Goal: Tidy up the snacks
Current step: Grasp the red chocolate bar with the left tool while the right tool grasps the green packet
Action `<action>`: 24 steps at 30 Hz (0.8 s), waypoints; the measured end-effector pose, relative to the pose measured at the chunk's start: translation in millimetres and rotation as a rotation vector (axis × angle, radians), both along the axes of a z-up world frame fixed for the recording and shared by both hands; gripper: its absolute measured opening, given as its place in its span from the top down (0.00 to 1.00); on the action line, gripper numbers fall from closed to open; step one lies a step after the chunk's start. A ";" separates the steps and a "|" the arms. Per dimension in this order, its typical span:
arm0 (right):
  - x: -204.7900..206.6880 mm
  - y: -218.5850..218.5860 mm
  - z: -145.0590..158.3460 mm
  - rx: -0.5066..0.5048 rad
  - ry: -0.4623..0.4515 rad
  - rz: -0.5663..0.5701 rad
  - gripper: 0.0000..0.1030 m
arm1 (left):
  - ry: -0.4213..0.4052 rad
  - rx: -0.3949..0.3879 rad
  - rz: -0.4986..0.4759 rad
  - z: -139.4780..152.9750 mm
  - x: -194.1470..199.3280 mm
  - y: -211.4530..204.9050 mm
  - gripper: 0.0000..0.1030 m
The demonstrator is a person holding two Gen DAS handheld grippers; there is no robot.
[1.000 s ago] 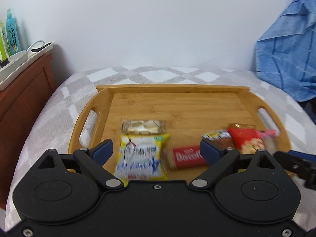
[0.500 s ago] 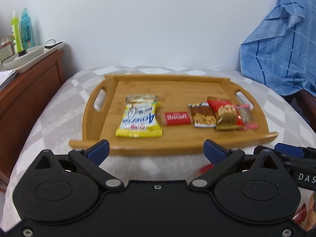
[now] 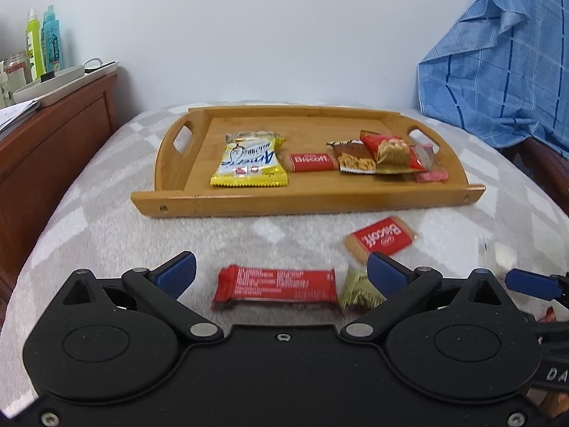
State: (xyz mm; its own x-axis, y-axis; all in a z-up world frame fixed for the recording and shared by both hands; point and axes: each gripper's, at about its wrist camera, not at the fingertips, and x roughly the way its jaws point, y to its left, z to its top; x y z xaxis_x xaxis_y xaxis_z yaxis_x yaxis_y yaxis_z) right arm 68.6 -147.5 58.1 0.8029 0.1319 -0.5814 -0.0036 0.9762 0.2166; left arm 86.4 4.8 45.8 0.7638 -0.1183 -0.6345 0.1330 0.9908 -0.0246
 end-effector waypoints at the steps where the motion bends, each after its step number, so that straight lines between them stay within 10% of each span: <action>1: -2.3 1.1 -1.1 -0.005 0.006 0.003 0.16 | 0.001 0.005 -0.003 -1.7 -1.2 -0.4 0.00; 11: -4.2 7.8 -8.2 -0.038 0.020 -0.025 0.17 | 0.018 0.019 -0.014 -13.2 -3.2 -3.1 0.00; 24: -3.2 12.7 -11.3 -0.071 0.027 -0.028 0.45 | 0.064 -0.046 -0.004 -20.1 4.8 1.7 0.17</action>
State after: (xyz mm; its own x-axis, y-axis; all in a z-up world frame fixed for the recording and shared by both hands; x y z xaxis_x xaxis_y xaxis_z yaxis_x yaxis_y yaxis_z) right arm 65.3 -134.9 46.8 0.7896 0.0668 -0.6100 0.0294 0.9888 0.1463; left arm 91.2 6.5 25.6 0.7214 -0.1514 -0.6758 0.1340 0.9879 -0.0783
